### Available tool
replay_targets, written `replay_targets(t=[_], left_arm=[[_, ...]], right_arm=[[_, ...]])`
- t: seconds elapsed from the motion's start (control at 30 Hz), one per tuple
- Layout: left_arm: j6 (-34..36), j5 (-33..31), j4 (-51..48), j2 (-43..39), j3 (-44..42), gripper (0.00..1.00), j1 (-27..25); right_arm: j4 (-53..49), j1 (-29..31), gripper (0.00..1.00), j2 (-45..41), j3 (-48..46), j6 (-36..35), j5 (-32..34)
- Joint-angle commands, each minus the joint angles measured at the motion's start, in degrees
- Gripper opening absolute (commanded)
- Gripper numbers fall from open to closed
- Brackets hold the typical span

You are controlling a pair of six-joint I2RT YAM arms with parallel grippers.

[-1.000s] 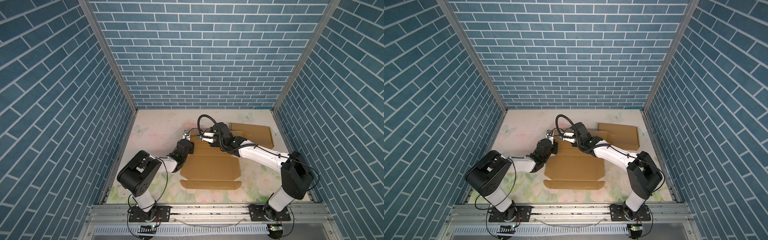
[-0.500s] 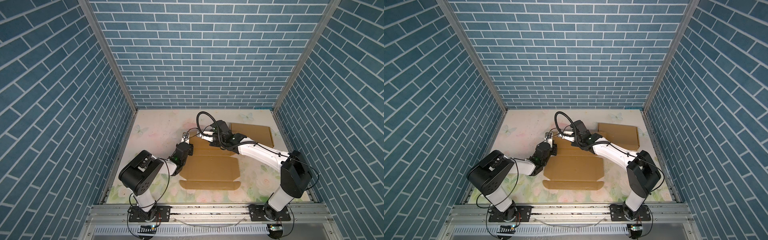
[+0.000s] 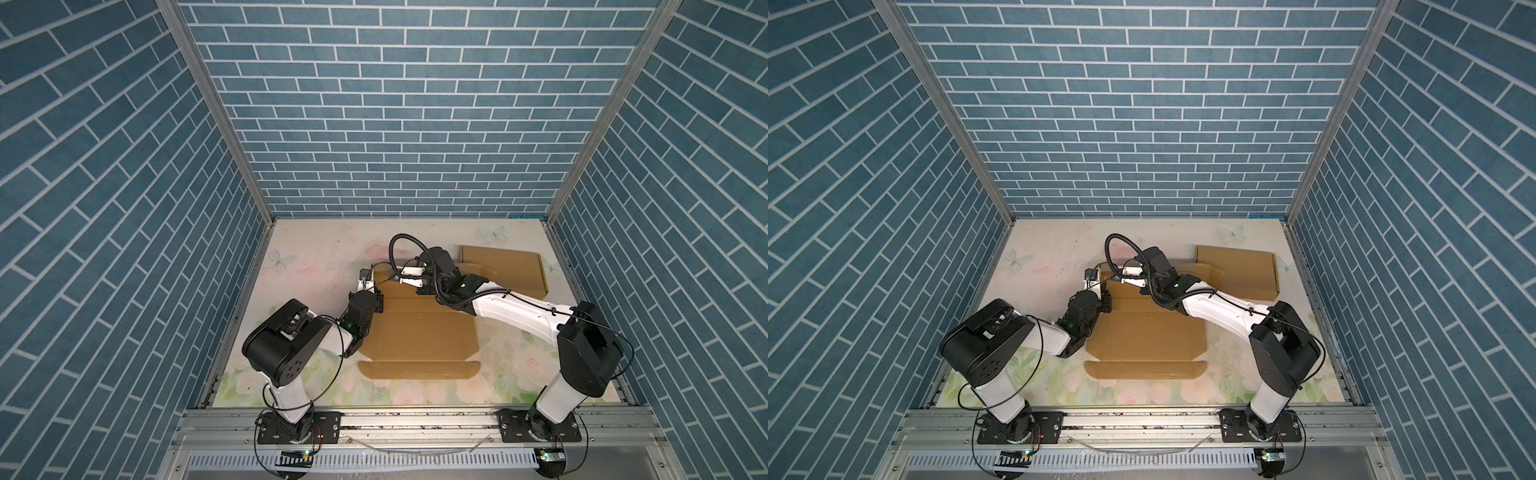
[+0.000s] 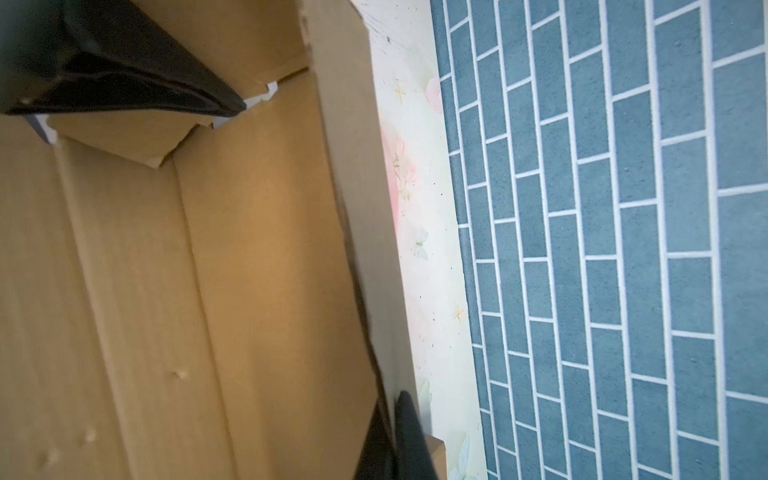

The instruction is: Fold the paper box

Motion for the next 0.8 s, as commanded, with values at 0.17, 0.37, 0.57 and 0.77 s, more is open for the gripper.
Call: replay_targets(t=[0.17,0.37,0.57,0.77], left_arm=[[-0.46,0.29,-5.26,2.72,-3.00,0.24,-0.13],[-0.46,-0.37,-3.67,4.19,-3.73,0.14,-0.13],[-0.19,-3.47,-8.67,4.65,-2.43,0.09,-0.41],[-0.02,-6.19,-5.50,6.79,-3.38,0.04,-0.83]], right_arm=[[2.19,1.67,0.00,-1.72,-6.76,-1.40,1.56],[2.23,2.06,0.00,-1.59,-6.15,-1.11,1.39],[1.77,2.03,0.00,-1.51,-4.33,-0.91,1.17],[-0.59,1.94,0.09,-2.40,-1.89,3.48,-0.94]])
